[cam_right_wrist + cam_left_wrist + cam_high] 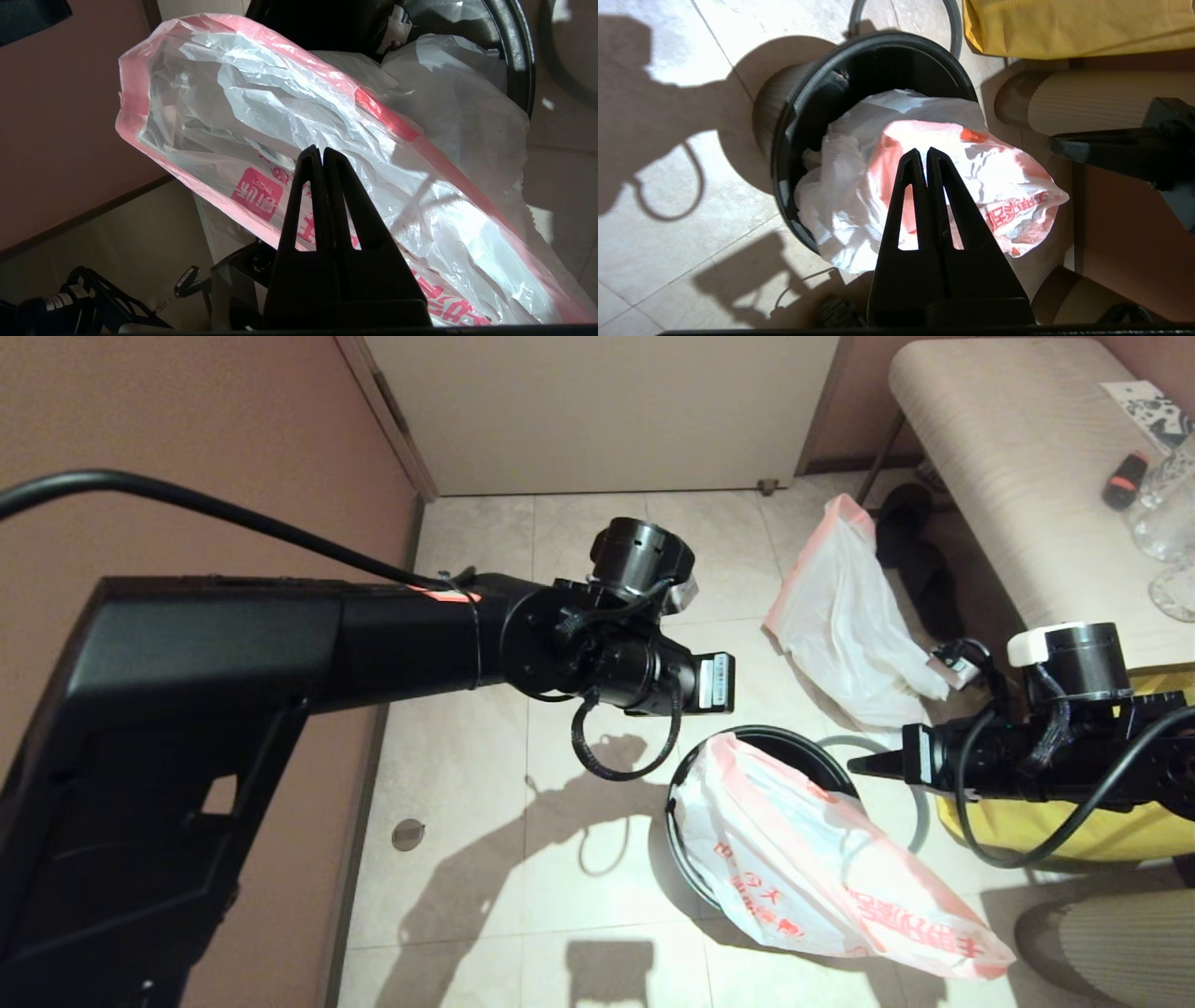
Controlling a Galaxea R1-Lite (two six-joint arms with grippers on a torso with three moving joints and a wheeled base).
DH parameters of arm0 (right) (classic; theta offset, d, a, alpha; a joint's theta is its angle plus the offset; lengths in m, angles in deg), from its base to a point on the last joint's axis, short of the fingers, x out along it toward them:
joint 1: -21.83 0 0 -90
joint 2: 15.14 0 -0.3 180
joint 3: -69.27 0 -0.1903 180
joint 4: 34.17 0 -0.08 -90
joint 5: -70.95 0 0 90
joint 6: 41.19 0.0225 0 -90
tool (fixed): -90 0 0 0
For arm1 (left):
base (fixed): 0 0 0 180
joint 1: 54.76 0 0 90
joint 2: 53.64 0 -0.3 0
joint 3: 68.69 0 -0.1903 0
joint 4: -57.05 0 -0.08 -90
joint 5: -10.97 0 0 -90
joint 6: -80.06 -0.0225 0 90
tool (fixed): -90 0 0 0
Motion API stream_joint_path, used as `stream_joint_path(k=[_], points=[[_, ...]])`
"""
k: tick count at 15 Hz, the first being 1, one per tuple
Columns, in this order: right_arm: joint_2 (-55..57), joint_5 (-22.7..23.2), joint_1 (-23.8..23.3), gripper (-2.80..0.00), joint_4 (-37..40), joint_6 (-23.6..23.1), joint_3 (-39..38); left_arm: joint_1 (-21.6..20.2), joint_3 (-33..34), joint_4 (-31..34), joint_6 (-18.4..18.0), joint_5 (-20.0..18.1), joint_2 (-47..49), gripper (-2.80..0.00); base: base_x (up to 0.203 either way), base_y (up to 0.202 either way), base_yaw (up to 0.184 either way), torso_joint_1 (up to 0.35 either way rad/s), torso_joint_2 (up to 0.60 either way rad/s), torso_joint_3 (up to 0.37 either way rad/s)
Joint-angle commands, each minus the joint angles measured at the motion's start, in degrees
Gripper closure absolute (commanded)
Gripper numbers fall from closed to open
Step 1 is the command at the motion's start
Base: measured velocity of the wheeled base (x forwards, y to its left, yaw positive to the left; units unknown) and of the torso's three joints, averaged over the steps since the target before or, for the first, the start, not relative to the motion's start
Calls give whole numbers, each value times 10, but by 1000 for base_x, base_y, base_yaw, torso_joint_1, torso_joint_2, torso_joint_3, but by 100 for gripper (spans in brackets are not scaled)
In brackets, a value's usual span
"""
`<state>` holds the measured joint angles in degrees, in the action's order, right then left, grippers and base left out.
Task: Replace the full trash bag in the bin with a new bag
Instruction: Put the new garbage bag on the trash can
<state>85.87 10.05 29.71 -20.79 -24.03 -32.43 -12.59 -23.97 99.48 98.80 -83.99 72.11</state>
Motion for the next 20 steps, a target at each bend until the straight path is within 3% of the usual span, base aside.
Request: stream_joint_path(k=[1,6,10,14,15,20], points=[[7,2,2,0,-2,1,-6,14,-1,3,2,1,12,0,0,0,0,0,0,0],[16,3,4,0,-2,2,-6,31,-2,-2,1,23,44,0,0,0,0,0,0,0],[16,3,9,0,-2,2,-6,31,-1,-18,2,113,22,0,0,0,0,0,0,0],[17,3,14,0,-2,2,-7,32,2,-9,5,117,4,0,0,0,0,0,0,0],[18,3,15,0,-2,2,-7,34,3,2,5,117,5,-280,0,0,0,0,0,0],[17,3,16,0,-2,2,-7,36,2,11,5,114,13,-280,0,0,0,0,0,0]])
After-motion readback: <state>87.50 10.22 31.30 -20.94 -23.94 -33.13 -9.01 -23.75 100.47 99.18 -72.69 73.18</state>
